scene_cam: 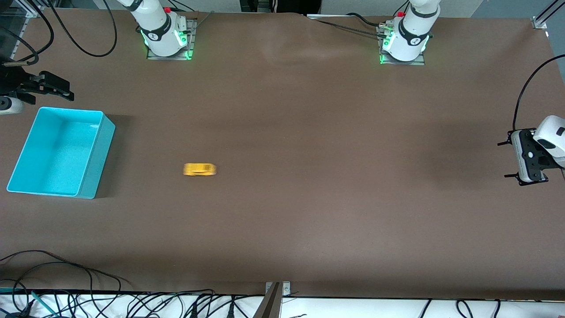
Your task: Wind up and store yellow beetle car
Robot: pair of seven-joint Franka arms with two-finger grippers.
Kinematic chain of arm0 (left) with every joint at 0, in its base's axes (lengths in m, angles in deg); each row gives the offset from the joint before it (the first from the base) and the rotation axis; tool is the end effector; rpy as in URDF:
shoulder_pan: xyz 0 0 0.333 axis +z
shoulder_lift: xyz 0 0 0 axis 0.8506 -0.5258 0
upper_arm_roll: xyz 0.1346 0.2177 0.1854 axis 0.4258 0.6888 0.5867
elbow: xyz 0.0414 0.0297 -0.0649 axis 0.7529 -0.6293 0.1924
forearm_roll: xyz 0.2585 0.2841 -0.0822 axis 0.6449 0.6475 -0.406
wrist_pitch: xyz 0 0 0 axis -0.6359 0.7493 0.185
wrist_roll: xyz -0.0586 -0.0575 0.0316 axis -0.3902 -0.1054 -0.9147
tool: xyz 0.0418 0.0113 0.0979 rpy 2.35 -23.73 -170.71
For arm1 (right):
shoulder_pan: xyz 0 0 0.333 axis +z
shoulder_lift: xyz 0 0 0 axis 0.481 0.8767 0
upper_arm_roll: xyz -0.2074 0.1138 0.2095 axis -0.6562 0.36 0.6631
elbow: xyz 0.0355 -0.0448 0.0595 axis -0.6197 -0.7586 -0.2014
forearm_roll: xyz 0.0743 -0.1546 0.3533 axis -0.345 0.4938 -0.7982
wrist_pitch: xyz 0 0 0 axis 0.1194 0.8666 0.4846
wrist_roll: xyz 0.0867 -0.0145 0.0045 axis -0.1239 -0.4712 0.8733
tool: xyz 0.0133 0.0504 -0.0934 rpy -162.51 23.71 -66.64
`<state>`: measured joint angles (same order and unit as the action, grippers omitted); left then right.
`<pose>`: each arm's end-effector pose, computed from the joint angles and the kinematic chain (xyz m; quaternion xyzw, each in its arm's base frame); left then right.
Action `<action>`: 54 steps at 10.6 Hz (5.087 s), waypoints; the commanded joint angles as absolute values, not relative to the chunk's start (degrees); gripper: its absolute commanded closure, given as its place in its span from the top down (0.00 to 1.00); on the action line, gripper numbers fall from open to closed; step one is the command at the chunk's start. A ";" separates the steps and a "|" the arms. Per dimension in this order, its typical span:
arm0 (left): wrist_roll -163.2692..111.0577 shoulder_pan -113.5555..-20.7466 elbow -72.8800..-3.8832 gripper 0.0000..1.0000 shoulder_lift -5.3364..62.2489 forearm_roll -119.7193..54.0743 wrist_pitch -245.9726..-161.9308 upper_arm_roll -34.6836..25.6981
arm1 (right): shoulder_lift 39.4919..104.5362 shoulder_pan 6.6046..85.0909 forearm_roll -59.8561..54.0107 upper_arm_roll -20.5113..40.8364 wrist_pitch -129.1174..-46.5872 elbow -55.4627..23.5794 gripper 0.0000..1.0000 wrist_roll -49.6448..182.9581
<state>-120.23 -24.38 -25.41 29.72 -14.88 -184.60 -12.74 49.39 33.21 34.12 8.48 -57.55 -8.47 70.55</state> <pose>0.6374 0.1392 0.4253 0.7556 -0.6480 -0.0504 0.0811 0.5478 -0.0253 0.5982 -0.9966 -0.0543 0.0623 0.0043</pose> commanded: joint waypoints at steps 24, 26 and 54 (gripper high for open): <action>-50.15 -61.50 -39.04 1.00 58.82 -23.09 -175.37 8.87 | 59.88 25.68 33.30 16.66 -83.10 -25.09 1.00 107.37; -45.92 -61.62 -38.95 1.00 58.73 -23.39 -179.16 11.98 | 64.26 24.19 38.47 18.06 -91.46 -26.34 1.00 117.48; -37.39 -58.45 -35.61 1.00 58.30 -27.52 -174.85 11.81 | 78.80 17.59 37.53 23.26 -114.28 -28.63 0.00 145.74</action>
